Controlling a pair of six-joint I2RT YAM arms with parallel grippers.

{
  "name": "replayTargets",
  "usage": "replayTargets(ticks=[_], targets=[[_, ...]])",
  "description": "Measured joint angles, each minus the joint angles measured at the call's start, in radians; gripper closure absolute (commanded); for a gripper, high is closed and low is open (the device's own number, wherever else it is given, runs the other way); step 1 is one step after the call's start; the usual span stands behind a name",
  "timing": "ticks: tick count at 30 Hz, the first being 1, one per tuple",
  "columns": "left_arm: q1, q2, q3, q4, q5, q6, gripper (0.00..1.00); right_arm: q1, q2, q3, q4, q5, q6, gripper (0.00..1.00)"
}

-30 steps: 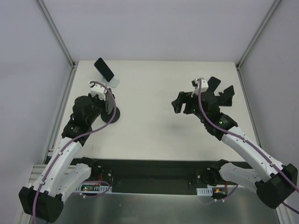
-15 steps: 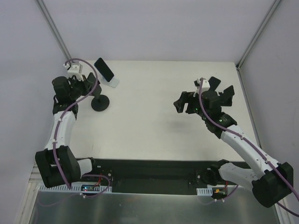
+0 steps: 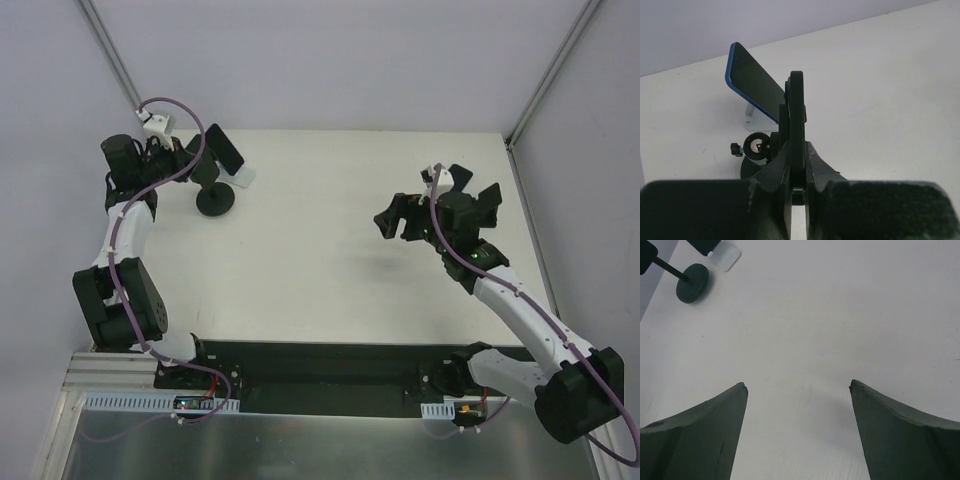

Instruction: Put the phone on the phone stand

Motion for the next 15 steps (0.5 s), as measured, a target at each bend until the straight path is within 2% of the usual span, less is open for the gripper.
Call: replayTargets(ticks=[10, 15], targets=[[0.000, 0.136, 0.133, -0.113, 0.097, 0.131, 1.00, -0.018, 0.050, 0.000, 0.024, -0.045, 0.010, 0.15], [0.002, 0.150, 0.141, -0.122, 0.115, 0.158, 1.00, -0.021, 0.058, 0.000, 0.028, -0.054, 0.012, 0.15]])
